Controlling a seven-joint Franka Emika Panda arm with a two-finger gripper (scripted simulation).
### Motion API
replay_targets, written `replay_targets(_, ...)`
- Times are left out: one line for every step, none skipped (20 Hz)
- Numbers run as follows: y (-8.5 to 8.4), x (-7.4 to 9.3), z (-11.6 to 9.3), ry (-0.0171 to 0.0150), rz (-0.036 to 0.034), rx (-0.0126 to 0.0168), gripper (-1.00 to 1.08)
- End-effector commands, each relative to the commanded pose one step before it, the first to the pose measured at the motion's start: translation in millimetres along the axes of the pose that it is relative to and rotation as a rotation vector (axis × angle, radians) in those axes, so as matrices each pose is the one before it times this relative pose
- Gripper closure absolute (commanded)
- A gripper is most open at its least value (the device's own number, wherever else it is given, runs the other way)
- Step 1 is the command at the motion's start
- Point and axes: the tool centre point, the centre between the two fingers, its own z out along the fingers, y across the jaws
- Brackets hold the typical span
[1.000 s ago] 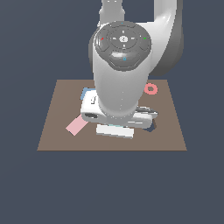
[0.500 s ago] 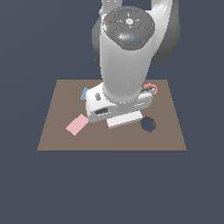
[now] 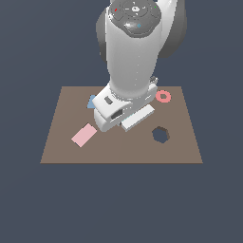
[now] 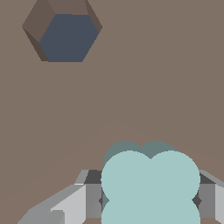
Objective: Insert a designated object into the corresponding slot on a board.
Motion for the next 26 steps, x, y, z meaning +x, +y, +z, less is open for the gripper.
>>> replay_targets(-1.36, -5.26, -0.69, 0.0004, -0.06886, -0.00059, 1.08)
replay_targets(-0.46, -1.84, -0.14, -0.00003, -0.0229, -0.00003, 1.08)
replay_targets(-0.41, -1.72, -0.13, -0.00004, -0.0214, -0.00003, 1.08)
replay_targets(-0.37, -1.61, -0.12, -0.00004, -0.01988, -0.00002, 1.08)
replay_targets(-0.33, -1.5, -0.11, -0.00004, -0.01844, -0.00002, 1.08)
replay_targets(-0.3, -1.38, -0.1, -0.00004, -0.01703, -0.00002, 1.08)
replay_targets(-0.26, -1.27, -0.09, -0.00004, -0.01559, -0.00001, 1.08)
replay_targets(-0.24, -1.16, -0.08, -0.00003, -0.01418, -0.00001, 1.08)
replay_targets(-0.21, -1.04, -0.07, -0.00003, -0.01275, -0.00001, 1.08)
replay_targets(-0.17, -0.93, -0.06, -0.00003, -0.0113, -0.00001, 1.08)
replay_targets(-0.14, -0.81, -0.05, -0.00003, -0.00989, 0.0, 1.08)
replay_targets(-0.1, -0.71, -0.04, -0.00003, -0.00843, 0.0, 1.08)
replay_targets(-0.06, -0.6, -0.04, -0.00003, -0.00701, 0.0, 1.08)
replay_targets(-0.03, -0.48, -0.03, -0.00003, -0.00561, 0.00001, 1.08)
replay_targets(0.01, -0.38, -0.02, -0.00002, -0.0042, 0.00001, 1.08)
replay_targets(0.03, -0.26, -0.01, -0.00002, -0.00285, 0.00001, 1.08)
replay_targets(0.05, -0.17, 0.0, -0.00001, -0.00154, 0.00001, 1.08)
replay_targets(-0.07, 0.06, 0.0, -0.00001, -0.00069, 0.00001, 1.08)
replay_targets(0.05, -0.03, 0.25, -0.00032, 0.00428, 0.00038, 1.08)
replay_targets(0.17, -0.19, 0.44, 0.0, 0.0, 0.0, 1.08)
replay_targets(-0.08, 0.14, 1.17, 0.00001, -0.00151, -0.00032, 1.08)
replay_targets(0.1, -0.06, 2.01, 0.00001, -0.00191, -0.0004, 1.08)
replay_targets(0.07, -0.03, 2.6, 0.00002, -0.00262, -0.00054, 1.08)
replay_targets(0.08, -0.08, 2.01, 0.00001, -0.00191, -0.00039, 1.08)
replay_targets(0.04, -0.04, 1.21, 0.00001, -0.00117, -0.00024, 1.08)
replay_targets(0.16, -0.2, 0.44, 0.0, 0.0, 0.0, 1.08)
